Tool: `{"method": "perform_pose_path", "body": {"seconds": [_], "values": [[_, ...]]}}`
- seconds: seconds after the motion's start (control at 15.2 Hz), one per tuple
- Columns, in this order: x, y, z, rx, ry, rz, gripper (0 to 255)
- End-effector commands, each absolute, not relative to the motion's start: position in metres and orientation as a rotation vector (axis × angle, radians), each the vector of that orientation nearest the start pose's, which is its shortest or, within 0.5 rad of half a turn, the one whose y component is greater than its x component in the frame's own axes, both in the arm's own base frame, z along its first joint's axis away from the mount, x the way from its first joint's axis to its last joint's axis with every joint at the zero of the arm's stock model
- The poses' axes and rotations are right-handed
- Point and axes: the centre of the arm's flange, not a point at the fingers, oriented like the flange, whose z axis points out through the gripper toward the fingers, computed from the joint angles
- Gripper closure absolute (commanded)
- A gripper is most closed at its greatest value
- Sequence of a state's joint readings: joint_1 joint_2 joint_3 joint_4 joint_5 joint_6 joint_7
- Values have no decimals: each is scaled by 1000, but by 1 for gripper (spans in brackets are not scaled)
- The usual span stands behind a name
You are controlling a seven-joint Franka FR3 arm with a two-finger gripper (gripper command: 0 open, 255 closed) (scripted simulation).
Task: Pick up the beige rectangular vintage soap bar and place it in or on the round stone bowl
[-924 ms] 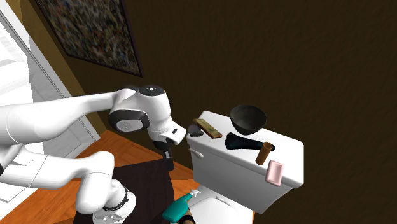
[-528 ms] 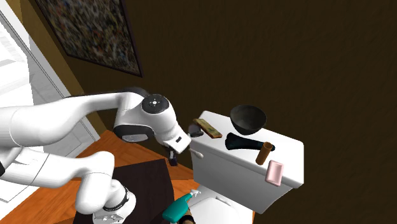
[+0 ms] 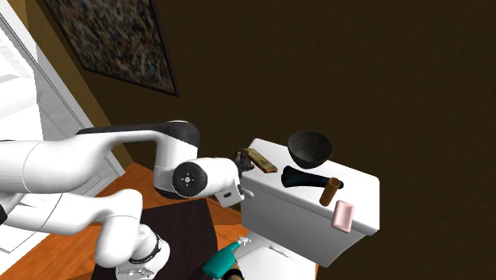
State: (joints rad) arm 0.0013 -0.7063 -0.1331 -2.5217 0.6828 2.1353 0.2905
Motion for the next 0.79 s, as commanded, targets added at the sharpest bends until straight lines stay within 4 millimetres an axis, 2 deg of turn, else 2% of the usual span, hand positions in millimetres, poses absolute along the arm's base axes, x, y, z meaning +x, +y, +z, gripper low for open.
{"method": "perform_pose_path", "body": {"seconds": [0.0, 0.07, 0.53, 0.73], "values": [[378, -39, 547, -2036, 946, -313, 0], [380, -42, 546, -1957, 990, -324, 0], [401, -20, 525, -1957, 990, -324, 0], [403, -18, 523, -1957, 990, -324, 0]]}}
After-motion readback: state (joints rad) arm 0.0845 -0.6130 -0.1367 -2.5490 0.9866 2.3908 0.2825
